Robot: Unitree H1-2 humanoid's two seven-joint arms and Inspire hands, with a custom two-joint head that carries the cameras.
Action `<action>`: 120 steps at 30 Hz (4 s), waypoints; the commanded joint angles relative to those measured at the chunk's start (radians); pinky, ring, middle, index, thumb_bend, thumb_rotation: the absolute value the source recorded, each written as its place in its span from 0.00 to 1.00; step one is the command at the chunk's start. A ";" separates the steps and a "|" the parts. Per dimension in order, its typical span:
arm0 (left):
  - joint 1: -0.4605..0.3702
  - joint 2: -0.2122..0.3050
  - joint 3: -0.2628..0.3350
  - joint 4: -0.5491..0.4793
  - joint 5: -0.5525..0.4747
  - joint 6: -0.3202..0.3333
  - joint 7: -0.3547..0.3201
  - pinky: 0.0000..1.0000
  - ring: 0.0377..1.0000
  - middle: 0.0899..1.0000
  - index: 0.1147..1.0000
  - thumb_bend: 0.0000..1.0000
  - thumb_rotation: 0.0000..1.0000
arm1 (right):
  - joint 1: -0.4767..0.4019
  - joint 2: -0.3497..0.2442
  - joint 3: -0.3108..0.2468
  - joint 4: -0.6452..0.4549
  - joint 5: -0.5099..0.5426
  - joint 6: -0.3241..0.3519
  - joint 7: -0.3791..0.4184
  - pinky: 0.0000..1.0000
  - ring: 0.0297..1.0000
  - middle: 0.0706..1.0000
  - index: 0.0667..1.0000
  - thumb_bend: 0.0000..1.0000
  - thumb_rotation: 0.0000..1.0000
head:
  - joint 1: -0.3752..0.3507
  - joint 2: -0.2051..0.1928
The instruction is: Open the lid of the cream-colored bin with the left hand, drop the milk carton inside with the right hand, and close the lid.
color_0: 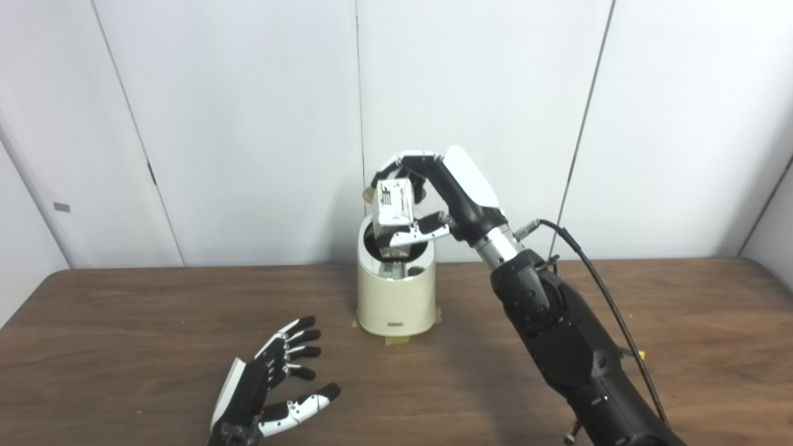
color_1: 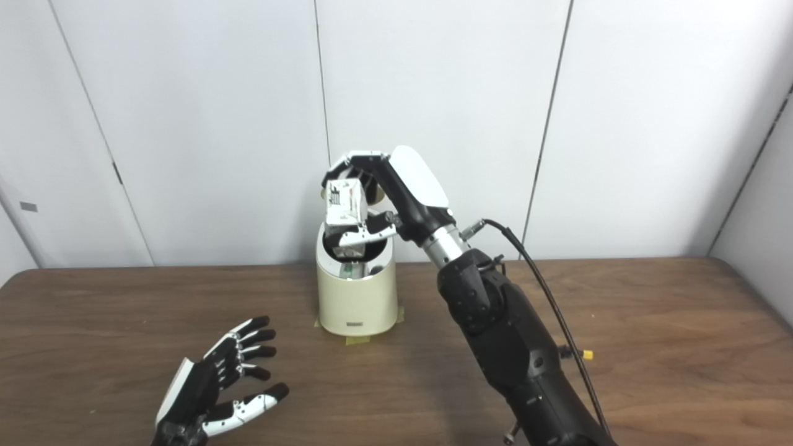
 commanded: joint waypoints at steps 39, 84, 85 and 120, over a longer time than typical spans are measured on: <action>0.028 -0.028 -0.024 -0.005 0.016 -0.012 0.010 0.62 0.74 0.78 0.83 0.70 0.11 | -0.247 -0.160 0.487 0.305 -0.104 -0.086 -0.473 0.31 0.34 0.41 0.47 0.53 0.00 | 0.010 0.033; 0.026 -0.019 -0.020 -0.009 0.007 -0.003 -0.002 0.62 0.74 0.79 0.83 0.69 0.09 | -0.111 -0.163 0.264 0.084 -0.304 0.056 -0.133 0.44 0.52 0.60 0.65 0.92 0.18 | 0.006 0.046; 0.026 -0.019 -0.019 -0.009 0.004 -0.001 -0.003 0.62 0.74 0.79 0.83 0.69 0.09 | -0.109 -0.162 0.261 0.081 -0.303 0.057 -0.132 0.44 0.52 0.60 0.65 0.92 0.18 | 0.004 0.047; 0.023 -0.009 -0.018 -0.001 0.009 -0.007 -0.005 0.60 0.74 0.79 0.83 0.69 0.09 | 0.058 -0.146 0.129 -0.148 -0.292 0.098 -0.200 0.58 0.74 0.80 0.80 0.93 0.21 | -0.005 0.050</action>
